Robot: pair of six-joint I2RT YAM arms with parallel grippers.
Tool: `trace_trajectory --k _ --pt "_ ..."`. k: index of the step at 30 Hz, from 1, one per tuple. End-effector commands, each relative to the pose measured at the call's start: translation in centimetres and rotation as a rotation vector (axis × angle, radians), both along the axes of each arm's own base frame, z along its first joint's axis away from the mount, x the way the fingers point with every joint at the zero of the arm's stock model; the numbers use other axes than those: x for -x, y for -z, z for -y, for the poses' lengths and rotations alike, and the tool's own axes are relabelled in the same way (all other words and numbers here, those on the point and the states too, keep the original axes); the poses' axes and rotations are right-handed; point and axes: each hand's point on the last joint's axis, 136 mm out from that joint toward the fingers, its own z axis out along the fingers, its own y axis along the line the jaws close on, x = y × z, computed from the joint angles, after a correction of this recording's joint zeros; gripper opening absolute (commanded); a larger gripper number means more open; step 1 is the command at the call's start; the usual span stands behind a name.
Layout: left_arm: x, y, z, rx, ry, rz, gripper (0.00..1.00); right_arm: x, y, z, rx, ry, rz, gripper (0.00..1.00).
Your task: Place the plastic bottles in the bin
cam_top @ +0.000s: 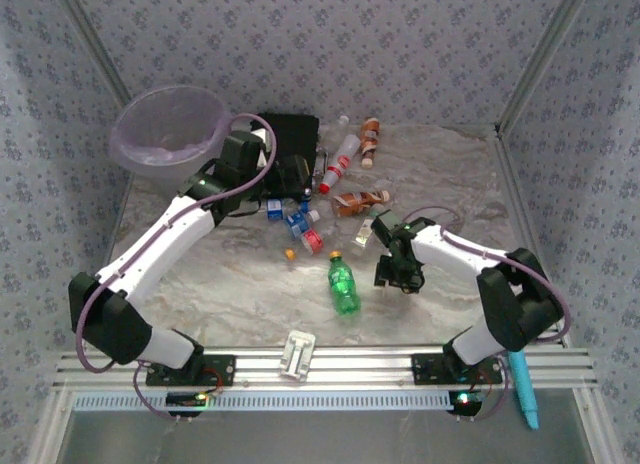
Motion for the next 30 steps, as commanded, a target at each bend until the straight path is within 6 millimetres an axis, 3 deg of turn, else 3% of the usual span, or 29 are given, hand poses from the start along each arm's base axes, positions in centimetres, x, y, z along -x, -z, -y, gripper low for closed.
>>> trace_trajectory --k 1,4,7,10,14,15,23,30 --pt "-0.3 -3.7 0.6 0.064 0.006 0.079 1.0 -0.3 -3.5 0.9 -0.005 -0.008 0.04 0.54" --pt "-0.3 -5.3 0.9 0.109 0.017 0.115 1.0 -2.0 -6.7 0.4 -0.083 -0.03 0.118 0.52" --pt "0.0 -6.5 2.7 0.205 0.088 0.128 1.0 -4.9 -10.5 -1.0 -0.204 -0.074 0.246 0.49" --pt "0.2 -7.4 4.9 0.317 0.171 0.12 1.0 -7.9 -14.6 -3.6 -0.354 -0.18 0.401 0.47" --pt "0.6 -8.0 7.3 0.45 0.265 0.097 1.0 -9.9 -18.1 -6.8 -0.511 -0.326 0.551 0.46" --pt "0.8 -8.0 7.8 0.47 0.285 0.087 1.0 -10.6 -20.0 -7.6 -0.549 -0.356 0.604 0.46" --pt "1.6 -6.6 12.0 0.544 0.384 0.008 1.0 -12.8 -23.3 -11.5 -0.688 -0.497 0.726 0.46" --pt "1.7 -6.1 14.1 0.582 0.431 -0.03 1.0 -13.3 -23.9 -13.1 -0.772 -0.518 0.724 0.47"
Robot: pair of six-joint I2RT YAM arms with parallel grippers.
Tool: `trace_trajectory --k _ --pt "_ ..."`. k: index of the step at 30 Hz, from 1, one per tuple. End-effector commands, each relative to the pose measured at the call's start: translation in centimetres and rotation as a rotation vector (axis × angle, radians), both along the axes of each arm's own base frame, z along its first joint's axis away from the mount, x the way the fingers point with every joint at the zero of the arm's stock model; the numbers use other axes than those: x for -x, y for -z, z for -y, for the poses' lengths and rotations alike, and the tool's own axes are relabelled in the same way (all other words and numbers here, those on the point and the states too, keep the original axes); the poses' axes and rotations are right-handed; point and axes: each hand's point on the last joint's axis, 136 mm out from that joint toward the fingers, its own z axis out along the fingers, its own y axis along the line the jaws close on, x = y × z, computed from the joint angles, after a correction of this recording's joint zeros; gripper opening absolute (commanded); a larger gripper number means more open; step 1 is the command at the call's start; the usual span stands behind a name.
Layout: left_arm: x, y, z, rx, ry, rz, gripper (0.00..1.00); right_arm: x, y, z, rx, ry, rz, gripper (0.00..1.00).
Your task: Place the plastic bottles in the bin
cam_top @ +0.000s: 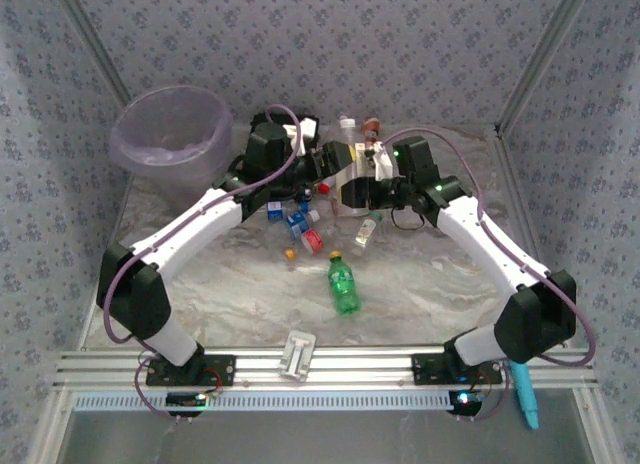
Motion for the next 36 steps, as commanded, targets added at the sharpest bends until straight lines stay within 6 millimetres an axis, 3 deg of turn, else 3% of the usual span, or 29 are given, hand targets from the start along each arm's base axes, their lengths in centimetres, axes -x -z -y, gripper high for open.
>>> trace_trajectory --k 1,5,14,21,27,31,36 --pt "0.4 -1.8 1.5 0.062 0.062 0.026 0.99 -0.5 -2.5 -1.3 -0.069 -0.055 0.052 0.47" --pt "0.1 -0.2 1.9 0.03 0.06 -0.002 0.89 -0.5 -2.6 -1.8 -0.09 -0.061 0.05 0.47" --pt "-0.5 -0.2 2.4 0.054 0.056 -0.002 0.66 -0.4 -2.6 -2.0 -0.092 -0.072 0.04 0.49" --pt "-0.8 -0.3 2.2 0.047 0.049 -0.003 0.58 -0.3 -2.3 -1.9 -0.065 -0.082 0.027 0.65" --pt "-1.6 -0.4 1.5 0.017 0.032 0.01 0.57 0.2 -2.4 0.3 -0.028 -0.056 0.005 0.82" --pt "-2.1 -0.5 1.6 0.016 0.035 0.011 0.55 0.4 -3.2 1.3 -0.028 -0.038 0.011 0.83" --pt "-2.6 -1.1 1.5 0.012 0.035 0.024 0.53 0.8 -3.9 4.1 -0.007 0.025 0.016 0.87"
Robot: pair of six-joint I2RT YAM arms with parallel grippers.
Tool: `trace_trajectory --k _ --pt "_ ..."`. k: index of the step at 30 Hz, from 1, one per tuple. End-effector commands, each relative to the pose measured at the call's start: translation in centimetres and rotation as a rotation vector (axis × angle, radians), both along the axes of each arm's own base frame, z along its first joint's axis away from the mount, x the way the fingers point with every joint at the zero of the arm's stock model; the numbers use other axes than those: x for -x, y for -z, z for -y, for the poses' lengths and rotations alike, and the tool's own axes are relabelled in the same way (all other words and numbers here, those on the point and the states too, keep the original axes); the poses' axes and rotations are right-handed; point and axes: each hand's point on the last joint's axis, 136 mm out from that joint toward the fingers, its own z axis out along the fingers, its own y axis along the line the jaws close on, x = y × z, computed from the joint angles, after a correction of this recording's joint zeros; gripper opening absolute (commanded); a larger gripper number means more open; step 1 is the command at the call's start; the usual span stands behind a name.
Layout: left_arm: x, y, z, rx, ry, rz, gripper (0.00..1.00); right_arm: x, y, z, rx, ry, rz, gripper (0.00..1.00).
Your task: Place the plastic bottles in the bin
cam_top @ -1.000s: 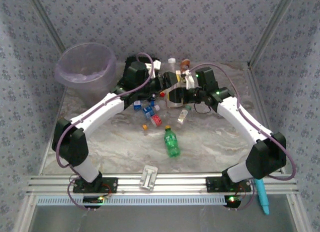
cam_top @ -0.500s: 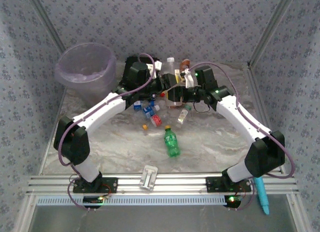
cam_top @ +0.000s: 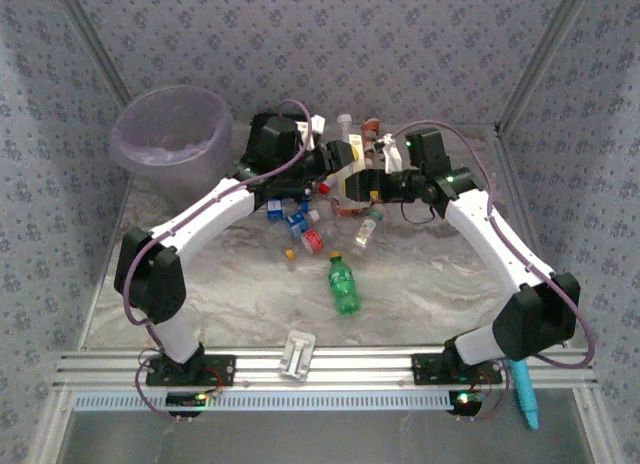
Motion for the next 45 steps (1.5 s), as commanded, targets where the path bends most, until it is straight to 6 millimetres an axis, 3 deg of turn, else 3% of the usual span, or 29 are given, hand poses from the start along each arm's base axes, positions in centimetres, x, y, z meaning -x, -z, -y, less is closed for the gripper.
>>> trace_trajectory --k 1,7,13,19,23,24,28,33,38,45 --pt "-0.4 -2.4 -0.3 0.016 0.015 0.06 0.53 1.0 -2.5 2.3 0.0 0.032 0.044 0.86" --pt "-1.1 -5.0 -1.5 -0.018 -0.001 0.129 0.51 1.2 -4.2 6.3 -0.017 0.138 0.091 0.87" --pt "-2.7 -10.8 -6.2 -0.083 -0.081 0.263 0.51 0.8 -3.3 8.0 -0.022 0.2 0.075 0.86" --pt "-5.1 -17.5 -16.3 -0.16 -0.319 0.406 0.47 0.9 -1.6 8.2 -0.019 0.217 0.037 0.86" --pt "-6.5 -18.9 -24.0 -0.237 -0.515 0.408 0.42 0.9 -1.1 8.4 -0.015 0.223 0.024 0.86" --pt "-6.7 -19.1 -25.8 -0.253 -0.567 0.406 0.41 1.1 0.1 8.5 -0.008 0.224 -0.002 0.86" --pt "-7.2 -18.9 -32.6 -0.334 -0.744 0.385 0.38 1.2 0.9 8.7 0.003 0.233 -0.018 0.85" --pt "-8.0 -16.2 -39.3 -0.479 -0.913 0.293 0.34 1.3 1.5 9.0 0.013 0.238 -0.026 0.85" --pt "-9.5 -13.7 -41.7 -0.59 -0.962 0.244 0.31 1.6 2.1 9.3 0.031 0.248 -0.036 0.85" --pt "-12.4 -8.8 -41.2 -0.634 -0.863 0.136 0.3 2.0 3.0 9.8 0.046 0.262 -0.056 0.85"
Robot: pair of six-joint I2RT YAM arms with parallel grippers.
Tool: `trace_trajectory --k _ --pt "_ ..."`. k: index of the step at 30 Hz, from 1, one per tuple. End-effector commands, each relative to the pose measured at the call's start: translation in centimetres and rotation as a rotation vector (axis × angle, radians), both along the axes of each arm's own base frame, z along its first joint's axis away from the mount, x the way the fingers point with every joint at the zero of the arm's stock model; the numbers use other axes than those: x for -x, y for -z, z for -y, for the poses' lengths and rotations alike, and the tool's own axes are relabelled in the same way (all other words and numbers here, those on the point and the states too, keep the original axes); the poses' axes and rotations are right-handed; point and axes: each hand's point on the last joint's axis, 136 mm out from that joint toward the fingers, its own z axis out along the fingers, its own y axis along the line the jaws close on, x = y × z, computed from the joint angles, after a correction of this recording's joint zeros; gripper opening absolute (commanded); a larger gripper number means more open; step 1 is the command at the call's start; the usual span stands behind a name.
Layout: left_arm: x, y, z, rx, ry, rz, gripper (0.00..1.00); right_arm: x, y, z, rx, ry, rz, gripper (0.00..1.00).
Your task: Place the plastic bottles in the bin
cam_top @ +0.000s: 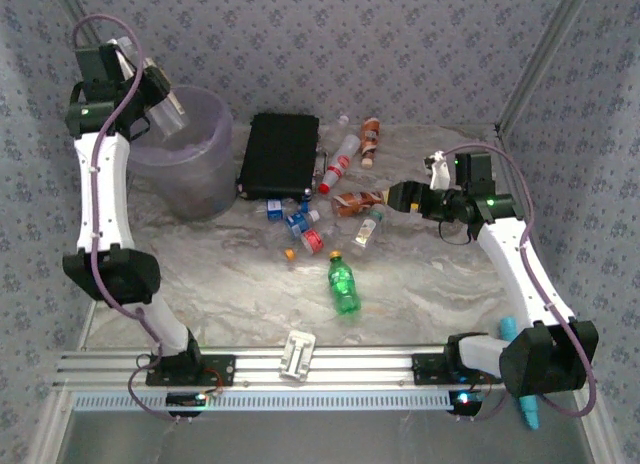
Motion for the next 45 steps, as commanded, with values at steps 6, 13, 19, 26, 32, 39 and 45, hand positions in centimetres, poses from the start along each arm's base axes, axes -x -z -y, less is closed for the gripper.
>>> trace_trajectory --k 6,13,19,26,32,39,45 --pt "-1.0 5.7 2.3 0.005 0.104 -0.177 0.3 0.7 0.5 0.8 0.025 0.02 -0.008 0.85" --pt "-0.7 10.1 3.3 0.001 0.116 -0.27 0.32 0.7 0.8 1.1 0.036 0.024 -0.016 0.84" --pt "-0.2 12.5 3.3 0.003 0.116 -0.32 0.41 0.7 1.0 1.2 0.04 0.028 -0.02 0.84" --pt "0.2 13.0 3.6 0.011 0.135 -0.329 0.65 0.5 1.0 1.2 0.037 0.031 -0.022 0.84" --pt "-0.1 11.8 4.0 0.013 0.157 -0.311 0.82 0.5 1.2 1.1 0.035 0.031 -0.028 0.84" --pt "-0.2 10.8 4.0 0.008 0.159 -0.292 0.83 0.4 1.4 1.1 0.037 0.036 -0.038 0.84" --pt "0.4 9.3 3.9 -0.005 0.156 -0.268 0.83 0.3 2.2 1.8 0.058 0.099 -0.079 0.85"
